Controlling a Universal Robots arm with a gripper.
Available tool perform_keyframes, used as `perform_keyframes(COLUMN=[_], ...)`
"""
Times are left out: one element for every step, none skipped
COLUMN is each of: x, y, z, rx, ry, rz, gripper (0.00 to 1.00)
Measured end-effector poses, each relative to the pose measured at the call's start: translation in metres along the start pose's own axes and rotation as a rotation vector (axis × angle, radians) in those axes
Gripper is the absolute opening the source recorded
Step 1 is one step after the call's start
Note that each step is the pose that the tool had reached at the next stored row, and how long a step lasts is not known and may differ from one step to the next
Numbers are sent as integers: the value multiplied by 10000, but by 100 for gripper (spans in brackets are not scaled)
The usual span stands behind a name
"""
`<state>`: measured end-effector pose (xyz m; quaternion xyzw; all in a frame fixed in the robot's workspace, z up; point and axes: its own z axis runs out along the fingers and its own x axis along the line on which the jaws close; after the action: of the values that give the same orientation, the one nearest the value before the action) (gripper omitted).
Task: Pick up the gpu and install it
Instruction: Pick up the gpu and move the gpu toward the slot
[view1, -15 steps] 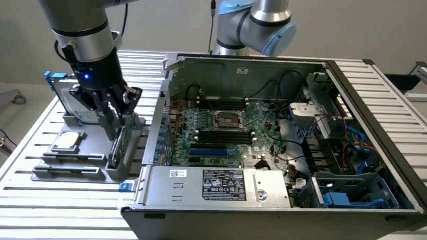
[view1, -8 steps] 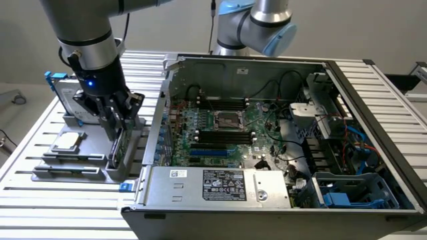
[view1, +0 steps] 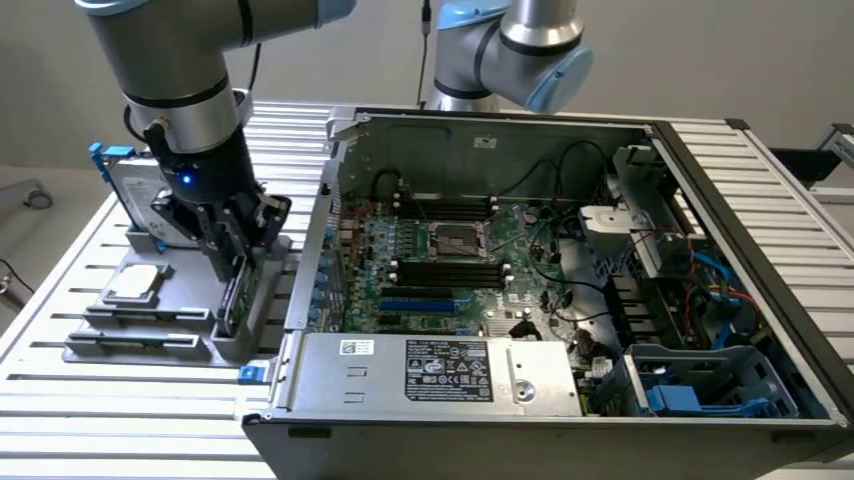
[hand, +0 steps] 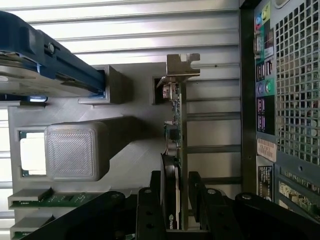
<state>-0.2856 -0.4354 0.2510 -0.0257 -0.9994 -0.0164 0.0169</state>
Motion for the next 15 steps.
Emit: perform_keyframes(x=[0, 0, 0, 0, 0, 1, 1, 1, 1, 1, 3, 5, 7, 7, 8], y=[0, 0, -1, -1, -1, -1, -1, -2, -2, -2, -2, -2, -2, -3, -3], z=[5, 11, 16, 19, 25, 31, 37, 43, 47, 52, 54, 56, 59, 62, 63], rx=[4, 7, 12, 17, 24, 31, 37, 40, 41, 43, 44, 43, 43, 43, 44], ry=[2, 1, 1, 1, 0, 0, 0, 0, 0, 2, 4, 4, 4, 4, 5], rz=[1, 1, 0, 1, 2, 2, 2, 2, 2, 2, 2, 3, 3, 2, 0], gripper=[36, 36, 36, 36, 36, 36, 36, 36, 36, 36, 36, 36, 36, 36, 36])
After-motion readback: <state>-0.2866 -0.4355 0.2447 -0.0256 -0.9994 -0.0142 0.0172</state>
